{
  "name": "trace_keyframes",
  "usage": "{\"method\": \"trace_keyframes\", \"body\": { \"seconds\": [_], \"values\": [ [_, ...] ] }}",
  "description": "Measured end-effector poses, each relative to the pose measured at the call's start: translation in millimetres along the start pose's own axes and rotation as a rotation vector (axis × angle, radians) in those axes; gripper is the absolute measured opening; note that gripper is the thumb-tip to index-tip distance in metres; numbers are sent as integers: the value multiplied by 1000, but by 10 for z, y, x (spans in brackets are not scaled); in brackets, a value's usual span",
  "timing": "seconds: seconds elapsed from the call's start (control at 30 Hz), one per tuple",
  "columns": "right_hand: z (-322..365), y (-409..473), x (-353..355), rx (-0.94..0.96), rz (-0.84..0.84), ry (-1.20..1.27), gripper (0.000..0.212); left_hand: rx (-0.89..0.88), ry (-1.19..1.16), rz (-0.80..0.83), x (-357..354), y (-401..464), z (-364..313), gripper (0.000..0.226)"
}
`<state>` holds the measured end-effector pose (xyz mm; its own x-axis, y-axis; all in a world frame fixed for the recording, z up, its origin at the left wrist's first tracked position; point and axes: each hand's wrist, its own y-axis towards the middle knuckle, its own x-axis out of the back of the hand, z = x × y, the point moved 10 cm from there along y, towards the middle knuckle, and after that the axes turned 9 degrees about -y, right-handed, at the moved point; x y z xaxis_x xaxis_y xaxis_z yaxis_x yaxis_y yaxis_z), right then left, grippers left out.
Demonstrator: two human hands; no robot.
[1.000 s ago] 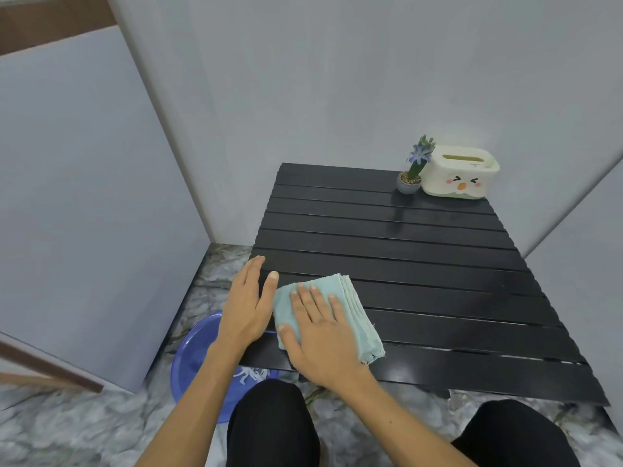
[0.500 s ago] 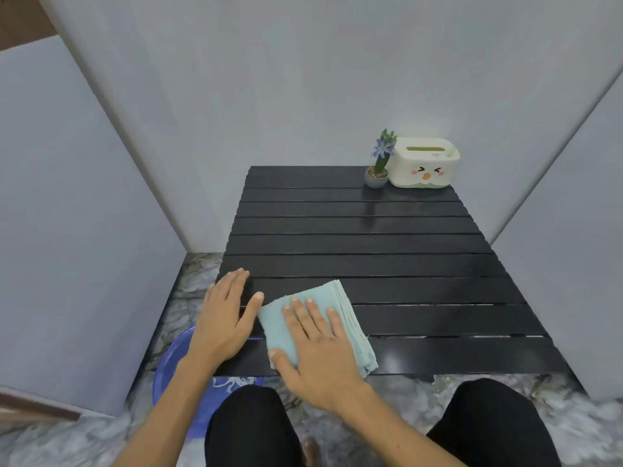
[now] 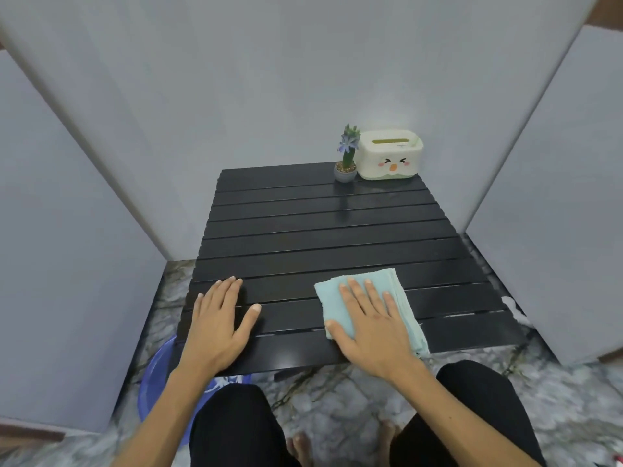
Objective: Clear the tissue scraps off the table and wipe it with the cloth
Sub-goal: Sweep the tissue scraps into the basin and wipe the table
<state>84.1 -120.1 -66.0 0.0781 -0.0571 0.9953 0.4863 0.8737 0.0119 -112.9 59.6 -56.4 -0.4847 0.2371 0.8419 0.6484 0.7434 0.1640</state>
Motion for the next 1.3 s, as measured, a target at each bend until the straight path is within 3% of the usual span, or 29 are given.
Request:
{"method": "trace_keyframes", "body": {
  "seconds": [0.57, 1.3],
  "values": [
    [-1464, -61, 80, -198, 80, -48, 76, -58, -39, 35, -358, 108, -622, 79],
    [-1704, -86, 187, -194, -26, -43, 77, -52, -74, 60, -459, 63, -841, 81]
  ]
}}
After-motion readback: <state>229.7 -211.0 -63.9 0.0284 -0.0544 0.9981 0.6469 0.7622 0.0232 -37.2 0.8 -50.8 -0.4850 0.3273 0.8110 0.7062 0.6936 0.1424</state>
